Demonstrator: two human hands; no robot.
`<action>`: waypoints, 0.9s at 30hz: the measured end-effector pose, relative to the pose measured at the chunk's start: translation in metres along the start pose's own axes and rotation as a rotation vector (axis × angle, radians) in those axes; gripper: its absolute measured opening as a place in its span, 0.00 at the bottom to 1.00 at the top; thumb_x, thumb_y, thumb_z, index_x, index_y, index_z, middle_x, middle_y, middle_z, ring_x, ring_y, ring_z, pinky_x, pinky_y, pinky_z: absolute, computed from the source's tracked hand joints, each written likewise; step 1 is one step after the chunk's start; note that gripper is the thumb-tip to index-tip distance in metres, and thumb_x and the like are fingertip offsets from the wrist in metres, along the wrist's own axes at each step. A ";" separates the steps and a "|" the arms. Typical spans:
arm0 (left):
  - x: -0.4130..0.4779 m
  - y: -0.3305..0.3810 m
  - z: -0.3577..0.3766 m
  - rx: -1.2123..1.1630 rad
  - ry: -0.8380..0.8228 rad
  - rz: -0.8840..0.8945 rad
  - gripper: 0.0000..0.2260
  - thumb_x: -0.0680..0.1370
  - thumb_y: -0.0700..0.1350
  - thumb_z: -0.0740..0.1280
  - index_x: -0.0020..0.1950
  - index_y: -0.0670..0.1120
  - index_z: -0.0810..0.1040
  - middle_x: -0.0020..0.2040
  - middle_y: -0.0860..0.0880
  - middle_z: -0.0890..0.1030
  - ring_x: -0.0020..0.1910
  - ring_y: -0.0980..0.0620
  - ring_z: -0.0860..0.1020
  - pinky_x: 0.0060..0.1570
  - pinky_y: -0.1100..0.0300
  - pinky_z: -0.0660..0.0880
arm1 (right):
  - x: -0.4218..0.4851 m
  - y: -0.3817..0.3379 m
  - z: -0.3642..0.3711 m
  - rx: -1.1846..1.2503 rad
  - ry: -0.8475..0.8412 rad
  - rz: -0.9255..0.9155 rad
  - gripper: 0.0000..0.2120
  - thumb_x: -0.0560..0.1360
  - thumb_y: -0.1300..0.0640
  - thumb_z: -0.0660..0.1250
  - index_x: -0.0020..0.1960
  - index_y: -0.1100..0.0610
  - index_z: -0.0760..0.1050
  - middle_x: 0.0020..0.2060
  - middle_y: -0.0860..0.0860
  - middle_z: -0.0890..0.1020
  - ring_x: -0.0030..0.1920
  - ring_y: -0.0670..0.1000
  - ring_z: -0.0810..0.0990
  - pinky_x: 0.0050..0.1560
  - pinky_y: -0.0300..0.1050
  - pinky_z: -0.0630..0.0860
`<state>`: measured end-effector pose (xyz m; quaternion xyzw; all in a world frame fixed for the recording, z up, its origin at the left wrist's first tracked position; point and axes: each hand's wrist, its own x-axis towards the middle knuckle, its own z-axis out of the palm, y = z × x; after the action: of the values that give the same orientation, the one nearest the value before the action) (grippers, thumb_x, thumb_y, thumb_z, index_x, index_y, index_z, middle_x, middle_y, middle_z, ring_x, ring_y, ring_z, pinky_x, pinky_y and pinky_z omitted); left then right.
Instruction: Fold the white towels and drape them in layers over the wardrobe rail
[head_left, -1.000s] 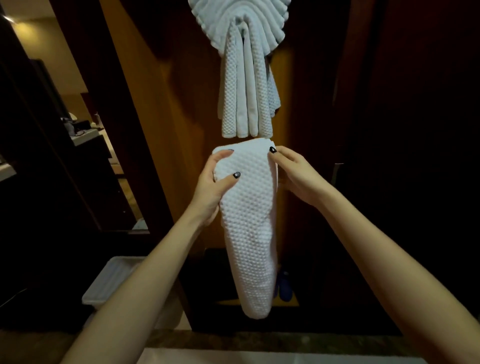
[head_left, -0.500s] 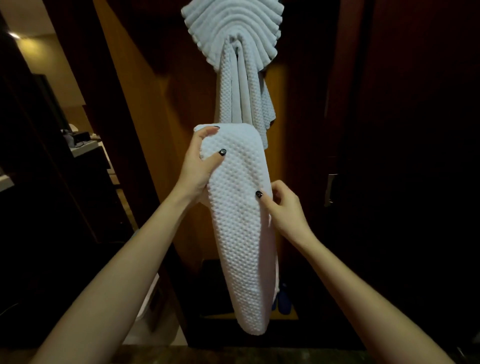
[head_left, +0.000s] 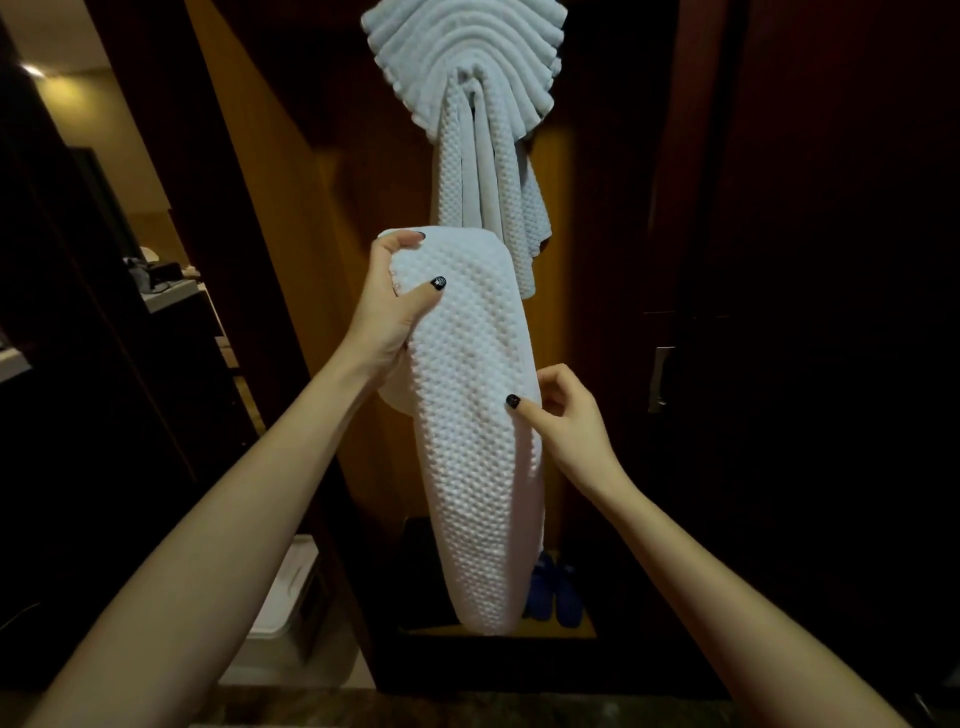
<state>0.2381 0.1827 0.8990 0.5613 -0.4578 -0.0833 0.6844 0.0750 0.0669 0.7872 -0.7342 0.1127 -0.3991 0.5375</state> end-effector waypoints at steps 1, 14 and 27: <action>0.000 0.000 0.001 0.013 0.004 -0.005 0.18 0.73 0.41 0.69 0.57 0.58 0.69 0.68 0.36 0.67 0.63 0.36 0.74 0.53 0.44 0.78 | 0.000 -0.003 0.001 -0.006 -0.030 0.014 0.08 0.75 0.55 0.71 0.52 0.53 0.75 0.49 0.45 0.82 0.52 0.45 0.81 0.53 0.46 0.79; 0.014 -0.001 -0.009 -0.049 0.209 0.007 0.19 0.76 0.32 0.65 0.63 0.48 0.66 0.61 0.44 0.70 0.59 0.47 0.74 0.50 0.58 0.78 | -0.022 0.026 0.010 -0.066 -0.026 0.092 0.13 0.77 0.56 0.69 0.59 0.50 0.71 0.51 0.40 0.79 0.50 0.43 0.80 0.48 0.43 0.80; 0.023 -0.010 -0.012 -0.119 0.300 -0.034 0.20 0.76 0.30 0.64 0.64 0.48 0.66 0.65 0.40 0.69 0.60 0.48 0.73 0.44 0.64 0.77 | -0.033 0.086 -0.007 -0.260 -0.303 0.292 0.13 0.76 0.51 0.70 0.42 0.59 0.71 0.39 0.55 0.75 0.41 0.54 0.75 0.43 0.52 0.71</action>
<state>0.2639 0.1730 0.9040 0.5335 -0.3353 -0.0369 0.7756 0.0711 0.0480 0.6969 -0.8246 0.1860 -0.1847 0.5013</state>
